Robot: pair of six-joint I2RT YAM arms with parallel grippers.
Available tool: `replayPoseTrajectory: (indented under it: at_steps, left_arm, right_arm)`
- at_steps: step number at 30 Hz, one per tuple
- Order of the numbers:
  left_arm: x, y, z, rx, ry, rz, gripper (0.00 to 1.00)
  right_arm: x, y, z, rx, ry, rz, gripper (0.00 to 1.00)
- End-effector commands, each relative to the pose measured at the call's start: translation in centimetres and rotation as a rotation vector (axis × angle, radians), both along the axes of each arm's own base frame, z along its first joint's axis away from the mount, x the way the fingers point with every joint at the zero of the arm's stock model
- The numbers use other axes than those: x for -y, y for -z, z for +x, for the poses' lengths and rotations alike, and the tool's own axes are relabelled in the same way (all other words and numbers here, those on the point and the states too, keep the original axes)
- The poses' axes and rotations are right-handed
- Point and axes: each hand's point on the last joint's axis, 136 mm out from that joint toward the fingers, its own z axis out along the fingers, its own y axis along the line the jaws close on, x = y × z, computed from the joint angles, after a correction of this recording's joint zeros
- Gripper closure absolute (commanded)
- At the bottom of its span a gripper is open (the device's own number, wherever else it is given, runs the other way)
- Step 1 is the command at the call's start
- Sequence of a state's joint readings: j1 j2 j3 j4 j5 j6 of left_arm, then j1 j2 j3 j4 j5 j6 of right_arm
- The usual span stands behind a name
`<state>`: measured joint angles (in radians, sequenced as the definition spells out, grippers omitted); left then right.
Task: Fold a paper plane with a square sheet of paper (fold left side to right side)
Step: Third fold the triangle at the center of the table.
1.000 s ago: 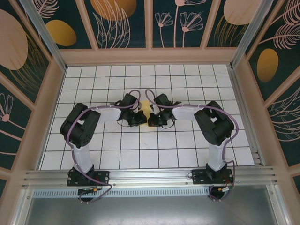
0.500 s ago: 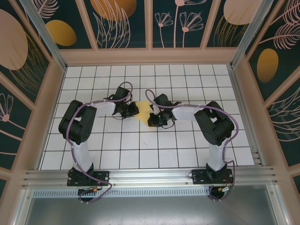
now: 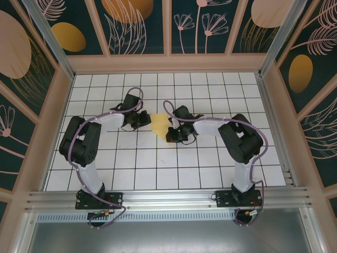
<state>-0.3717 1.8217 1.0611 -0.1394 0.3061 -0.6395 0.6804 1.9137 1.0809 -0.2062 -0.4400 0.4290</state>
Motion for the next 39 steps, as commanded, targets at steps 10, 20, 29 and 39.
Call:
replayPoseTrajectory:
  at_steps: [10,20,29,39]
  left_arm:
    - [6.1,-0.6,-5.5,-0.020,0.164,-0.119,0.85]
    - [5.5,3.9,-5.7,-0.096,0.136,-0.042,0.85]
    - [2.7,6.0,-5.6,-0.113,0.098,0.093,0.85]
    - [-1.9,5.9,-3.4,-0.102,0.031,0.132,0.84]
  right_arm:
    - [5.2,5.4,-3.7,-0.158,0.043,-0.253,1.00]
    - [5.2,5.4,-3.6,-0.157,0.040,-0.260,1.00]
    - [5.5,5.2,-4.0,-0.162,0.032,-0.265,1.00]
    - [5.6,5.0,-5.5,-0.186,0.017,-0.240,1.00]
